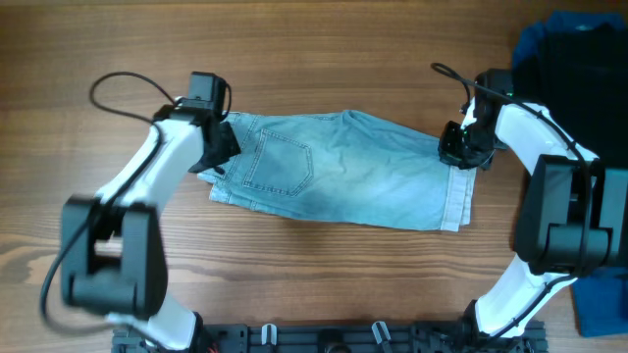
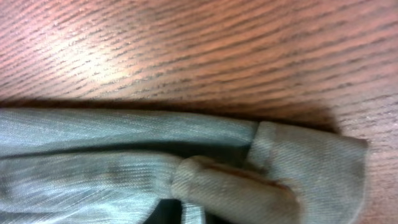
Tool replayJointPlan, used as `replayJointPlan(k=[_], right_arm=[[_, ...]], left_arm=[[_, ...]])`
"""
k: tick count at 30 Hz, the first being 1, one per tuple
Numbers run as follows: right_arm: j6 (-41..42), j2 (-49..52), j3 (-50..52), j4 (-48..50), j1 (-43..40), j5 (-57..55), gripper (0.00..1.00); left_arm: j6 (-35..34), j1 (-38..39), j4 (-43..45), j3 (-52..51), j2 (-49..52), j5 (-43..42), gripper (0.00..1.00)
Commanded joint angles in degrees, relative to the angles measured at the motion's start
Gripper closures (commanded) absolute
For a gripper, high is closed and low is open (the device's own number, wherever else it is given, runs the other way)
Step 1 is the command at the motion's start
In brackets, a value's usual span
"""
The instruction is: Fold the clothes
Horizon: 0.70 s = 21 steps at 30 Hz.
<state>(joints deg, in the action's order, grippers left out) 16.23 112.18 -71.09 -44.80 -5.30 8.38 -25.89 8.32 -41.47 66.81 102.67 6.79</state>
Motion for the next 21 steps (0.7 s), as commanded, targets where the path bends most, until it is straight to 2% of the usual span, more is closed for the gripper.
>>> replayJointPlan(k=[1, 4, 6, 8, 15, 21], right_arm=[[-4.26, 0.57, -3.37, -4.26, -1.46, 0.72, 0.82], [-4.22, -3.69, -5.51, -11.96, -1.31, 3.37, 0.8], [-3.89, -5.46, -5.33, -15.89, -1.31, 4.55, 0.76], [-1.79, -5.7, -5.14, -18.8, -1.27, 4.61, 0.75], [-1.22, -5.7, -0.98, -17.16, -0.87, 4.59, 0.74], [-2.34, -5.7, -0.5, -17.49, -0.87, 4.59, 0.71]], left_arm=[[-0.94, -0.26, -3.34, -0.37, -12.76, -0.46, 0.96], [-0.94, -0.26, -6.29, -0.37, -18.01, -5.27, 0.96], [-0.55, -0.24, -7.98, -0.68, -17.31, -8.85, 0.96], [2.97, 0.59, -5.42, -3.13, -15.5, -13.53, 0.96], [3.39, 3.3, 7.54, -9.51, -5.81, -13.84, 0.96], [3.34, 3.3, 5.55, -9.62, 5.7, -13.84, 0.96]])
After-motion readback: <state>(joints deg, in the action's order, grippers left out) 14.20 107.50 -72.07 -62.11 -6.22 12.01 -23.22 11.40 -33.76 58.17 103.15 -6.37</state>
